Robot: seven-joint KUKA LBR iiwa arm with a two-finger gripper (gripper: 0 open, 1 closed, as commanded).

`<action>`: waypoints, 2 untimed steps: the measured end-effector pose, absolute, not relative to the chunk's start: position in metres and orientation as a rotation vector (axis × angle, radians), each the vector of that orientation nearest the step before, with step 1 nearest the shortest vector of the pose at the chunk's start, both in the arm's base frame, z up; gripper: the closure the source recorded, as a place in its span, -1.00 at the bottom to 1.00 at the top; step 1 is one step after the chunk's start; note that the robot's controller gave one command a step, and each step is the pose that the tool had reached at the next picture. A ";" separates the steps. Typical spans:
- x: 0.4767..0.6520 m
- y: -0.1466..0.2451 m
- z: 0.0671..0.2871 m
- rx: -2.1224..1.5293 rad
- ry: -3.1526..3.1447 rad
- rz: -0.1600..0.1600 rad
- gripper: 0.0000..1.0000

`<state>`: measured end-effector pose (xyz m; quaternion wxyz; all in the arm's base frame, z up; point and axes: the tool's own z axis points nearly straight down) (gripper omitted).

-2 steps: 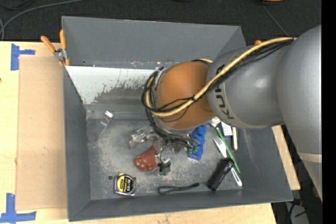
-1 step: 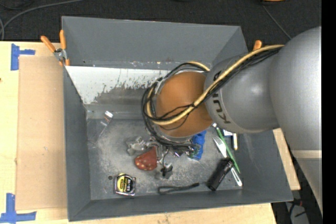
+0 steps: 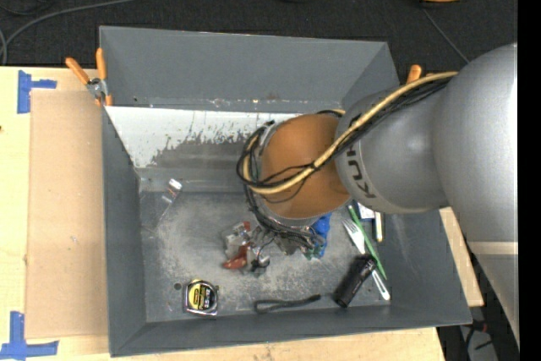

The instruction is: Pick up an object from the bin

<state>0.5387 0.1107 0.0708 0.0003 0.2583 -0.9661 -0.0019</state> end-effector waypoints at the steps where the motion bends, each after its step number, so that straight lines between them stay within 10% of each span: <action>1: 0.538 0.111 0.072 0.810 -3.033 -0.006 1.00; 2: 0.537 0.112 0.129 0.807 -3.029 -0.009 1.00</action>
Offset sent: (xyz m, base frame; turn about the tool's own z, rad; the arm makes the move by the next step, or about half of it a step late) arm 0.0000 0.0002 0.0783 0.0002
